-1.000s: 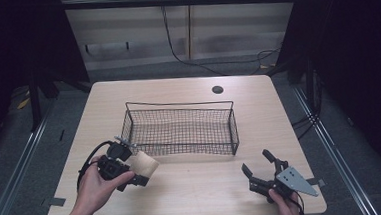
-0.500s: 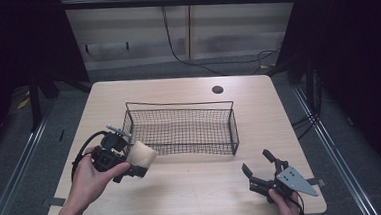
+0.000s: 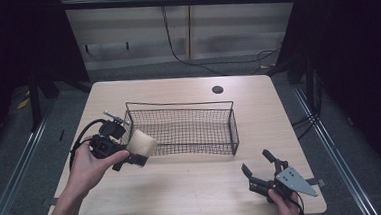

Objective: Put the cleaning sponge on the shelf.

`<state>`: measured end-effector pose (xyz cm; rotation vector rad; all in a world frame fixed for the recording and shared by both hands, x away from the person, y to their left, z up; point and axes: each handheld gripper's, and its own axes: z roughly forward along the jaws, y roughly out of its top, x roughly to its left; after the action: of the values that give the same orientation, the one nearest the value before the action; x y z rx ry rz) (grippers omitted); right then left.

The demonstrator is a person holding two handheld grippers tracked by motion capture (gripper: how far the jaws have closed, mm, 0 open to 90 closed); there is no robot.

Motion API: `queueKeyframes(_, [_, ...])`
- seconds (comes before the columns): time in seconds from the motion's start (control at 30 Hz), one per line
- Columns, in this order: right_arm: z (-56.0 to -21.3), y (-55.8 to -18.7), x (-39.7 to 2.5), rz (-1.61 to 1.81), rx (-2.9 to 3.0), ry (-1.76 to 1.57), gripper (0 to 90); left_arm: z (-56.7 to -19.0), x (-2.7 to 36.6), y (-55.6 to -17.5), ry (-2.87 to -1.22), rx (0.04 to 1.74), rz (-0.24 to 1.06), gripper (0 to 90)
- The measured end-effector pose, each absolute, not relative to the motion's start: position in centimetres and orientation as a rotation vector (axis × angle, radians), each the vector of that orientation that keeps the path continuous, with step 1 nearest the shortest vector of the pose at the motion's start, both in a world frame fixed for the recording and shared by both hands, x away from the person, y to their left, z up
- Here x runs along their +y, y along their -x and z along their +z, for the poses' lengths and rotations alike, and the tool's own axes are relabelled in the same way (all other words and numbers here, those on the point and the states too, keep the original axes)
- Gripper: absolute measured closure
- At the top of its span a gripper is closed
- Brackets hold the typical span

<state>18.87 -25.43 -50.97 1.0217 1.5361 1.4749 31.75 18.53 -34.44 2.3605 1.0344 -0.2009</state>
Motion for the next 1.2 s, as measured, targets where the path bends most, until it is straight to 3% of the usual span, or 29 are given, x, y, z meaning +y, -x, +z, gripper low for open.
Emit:
queueKeyframes(0.87, [-51.0, -18.9, -25.5, 1.482, 1.537, -1.020, 13.6, -31.1, 18.1, -35.8, -2.320, 1.135, -0.146, 32.6])
queueKeyframes(1.2, [-51.0, -18.9, -25.5, 1.485, 1.533, -1.015, 13.6, -31.5, 17.1, -37.5, -2.328, 1.207, -0.118, 32.7])
